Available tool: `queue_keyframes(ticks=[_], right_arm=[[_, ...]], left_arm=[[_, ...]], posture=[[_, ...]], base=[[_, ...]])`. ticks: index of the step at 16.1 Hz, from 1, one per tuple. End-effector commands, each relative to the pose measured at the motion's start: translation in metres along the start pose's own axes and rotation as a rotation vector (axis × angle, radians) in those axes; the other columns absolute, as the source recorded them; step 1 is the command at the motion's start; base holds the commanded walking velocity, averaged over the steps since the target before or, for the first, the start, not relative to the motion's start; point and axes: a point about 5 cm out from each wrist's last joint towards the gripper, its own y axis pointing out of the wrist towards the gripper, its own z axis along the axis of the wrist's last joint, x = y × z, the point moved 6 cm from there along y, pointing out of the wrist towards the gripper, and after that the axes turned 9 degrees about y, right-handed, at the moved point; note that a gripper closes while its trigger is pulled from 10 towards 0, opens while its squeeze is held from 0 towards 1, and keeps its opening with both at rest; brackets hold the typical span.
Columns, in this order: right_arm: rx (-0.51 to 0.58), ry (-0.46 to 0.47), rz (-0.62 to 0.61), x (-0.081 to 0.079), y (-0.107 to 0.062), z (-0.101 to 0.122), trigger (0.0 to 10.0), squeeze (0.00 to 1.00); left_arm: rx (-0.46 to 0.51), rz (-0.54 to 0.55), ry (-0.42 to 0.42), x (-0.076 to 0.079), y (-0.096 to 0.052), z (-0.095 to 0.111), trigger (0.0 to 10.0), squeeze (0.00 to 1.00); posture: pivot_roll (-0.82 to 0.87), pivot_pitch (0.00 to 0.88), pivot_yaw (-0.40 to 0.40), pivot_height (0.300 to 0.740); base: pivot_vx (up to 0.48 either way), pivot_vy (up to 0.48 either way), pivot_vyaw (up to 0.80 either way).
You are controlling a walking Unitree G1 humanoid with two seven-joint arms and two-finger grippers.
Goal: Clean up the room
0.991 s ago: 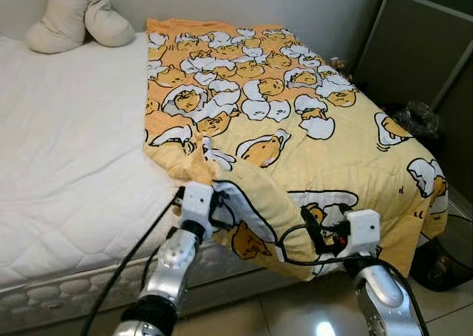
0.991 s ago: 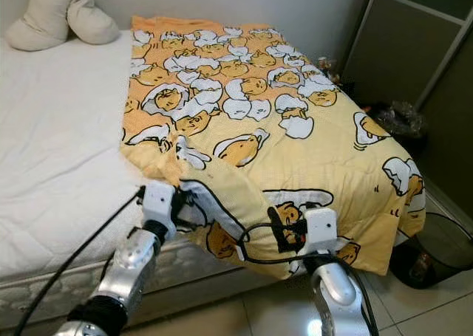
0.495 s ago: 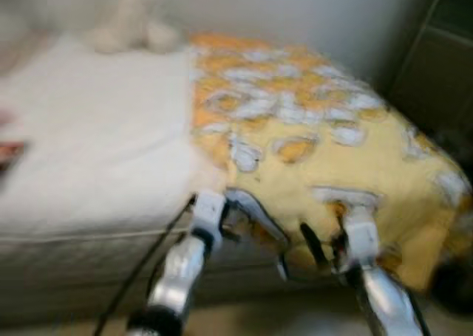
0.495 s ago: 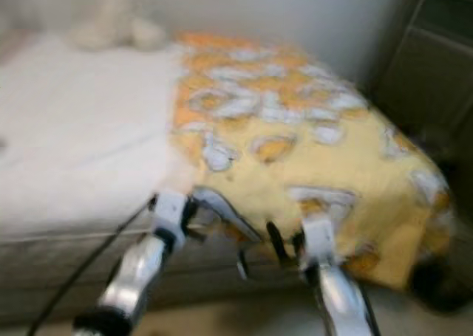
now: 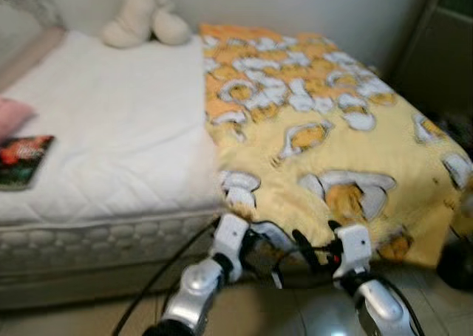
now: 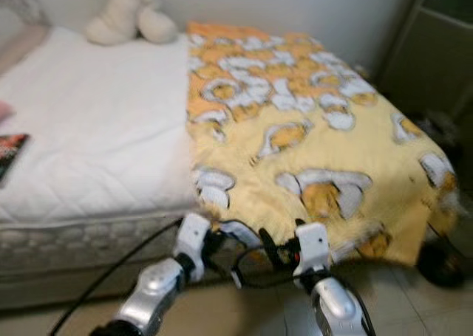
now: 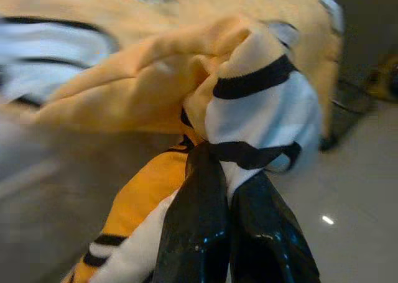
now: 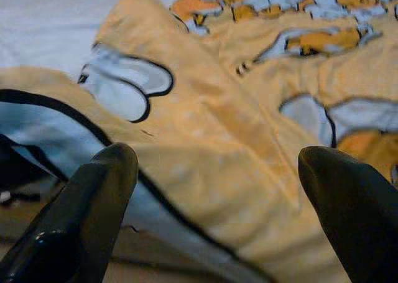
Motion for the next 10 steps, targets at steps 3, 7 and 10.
queue_keyframes(ticks=[3, 7, 10], right_arm=[[-0.034, -0.022, 0.026, 0.002, -0.007, -0.004, 10.0, 0.00], [-0.067, -0.029, 0.023, 0.007, -0.013, -0.010, 10.0, 0.00], [-0.085, -0.047, 0.038, 0.004, -0.015, -0.015, 10.0, 0.00]], left_arm=[[-0.076, -0.079, -0.078, 0.022, 0.004, -0.014, 10.0, 0.00], [-0.369, -0.096, 0.010, 0.020, -0.014, -0.072, 10.0, 0.00], [-0.489, -0.068, 0.273, 0.004, -0.027, -0.093, 10.0, 0.00]], posture=[[0.02, 0.000, -0.028, 0.740], [0.01, 0.000, -0.034, 0.740], [0.01, 0.000, -0.034, 0.740]], base=[[-0.141, 0.000, 0.00], [0.000, 0.000, 0.00], [0.000, 0.000, 0.00]])
